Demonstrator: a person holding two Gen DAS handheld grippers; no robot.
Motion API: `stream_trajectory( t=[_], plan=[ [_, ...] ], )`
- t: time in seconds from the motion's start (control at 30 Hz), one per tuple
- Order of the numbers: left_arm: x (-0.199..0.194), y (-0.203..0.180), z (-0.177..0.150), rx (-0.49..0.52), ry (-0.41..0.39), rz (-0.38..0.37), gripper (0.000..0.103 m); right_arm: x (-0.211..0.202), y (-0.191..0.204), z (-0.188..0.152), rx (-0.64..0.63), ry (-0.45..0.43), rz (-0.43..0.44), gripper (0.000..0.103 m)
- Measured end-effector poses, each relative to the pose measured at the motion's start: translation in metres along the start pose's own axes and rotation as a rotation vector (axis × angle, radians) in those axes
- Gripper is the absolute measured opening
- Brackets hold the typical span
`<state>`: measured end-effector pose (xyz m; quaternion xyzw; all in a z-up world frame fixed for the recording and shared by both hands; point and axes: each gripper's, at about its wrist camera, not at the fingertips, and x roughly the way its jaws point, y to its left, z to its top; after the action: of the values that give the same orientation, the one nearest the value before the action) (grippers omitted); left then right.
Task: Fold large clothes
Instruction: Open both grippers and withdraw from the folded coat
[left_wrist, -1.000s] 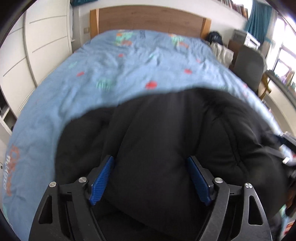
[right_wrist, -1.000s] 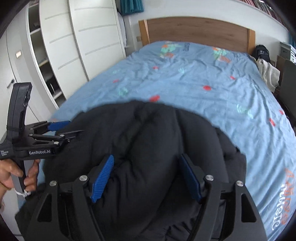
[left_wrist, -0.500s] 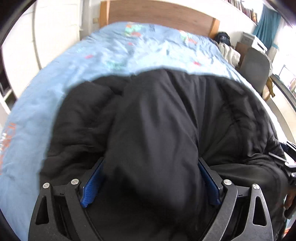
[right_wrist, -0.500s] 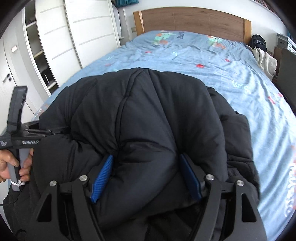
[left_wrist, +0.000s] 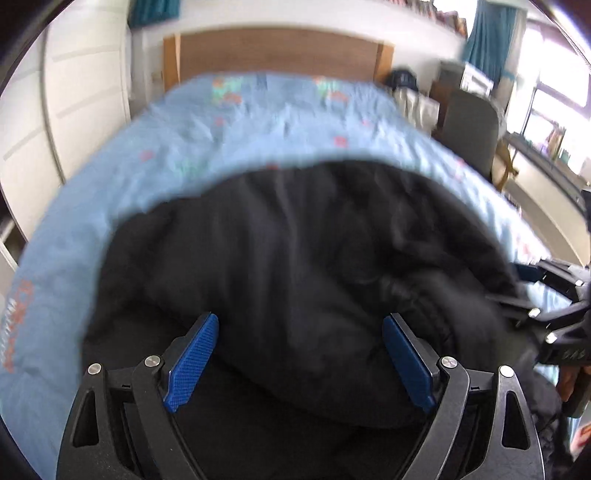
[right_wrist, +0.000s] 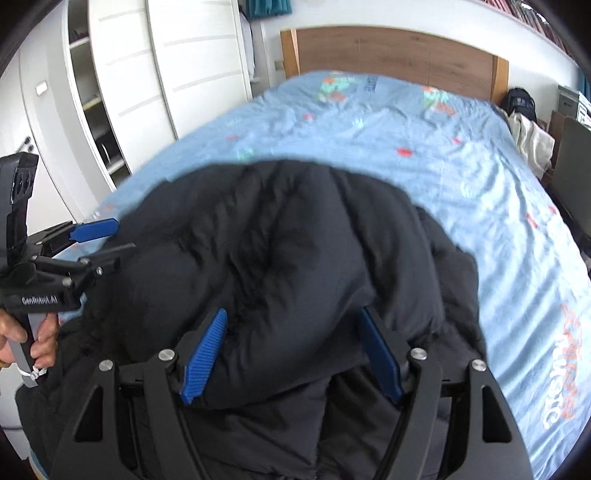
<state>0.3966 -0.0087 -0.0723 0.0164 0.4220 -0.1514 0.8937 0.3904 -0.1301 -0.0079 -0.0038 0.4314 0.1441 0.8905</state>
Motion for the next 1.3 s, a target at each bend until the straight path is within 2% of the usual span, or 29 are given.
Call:
stream_trajectory(
  t=[0.07, 0.2, 0.4, 0.57, 1.0, 1.3],
  plan=[
    [0.016, 0.005, -0.012, -0.027, 0.043, -0.005, 0.089, 0.006, -0.008, -0.008, 0.039, 0.004, 0.012, 0.072],
    [0.000, 0.006, -0.016, -0.062, 0.036, -0.001, 0.089, 0.001, -0.011, -0.015, 0.072, 0.016, 0.007, 0.072],
    [-0.064, -0.009, -0.026, -0.025, -0.025, 0.119, 0.088, -0.039, -0.006, -0.024, 0.117, -0.009, -0.019, 0.072],
    [-0.120, -0.021, -0.048, 0.003, -0.061, 0.195, 0.088, -0.091, 0.007, -0.049, 0.146, -0.034, -0.036, 0.072],
    [-0.224, -0.028, -0.129, -0.018, -0.118, 0.281, 0.088, -0.215, 0.037, -0.175, 0.254, -0.066, -0.121, 0.072],
    [-0.263, -0.021, -0.165, -0.048, -0.142, 0.300, 0.090, -0.266, 0.014, -0.241, 0.408, -0.089, -0.182, 0.072]
  ],
)
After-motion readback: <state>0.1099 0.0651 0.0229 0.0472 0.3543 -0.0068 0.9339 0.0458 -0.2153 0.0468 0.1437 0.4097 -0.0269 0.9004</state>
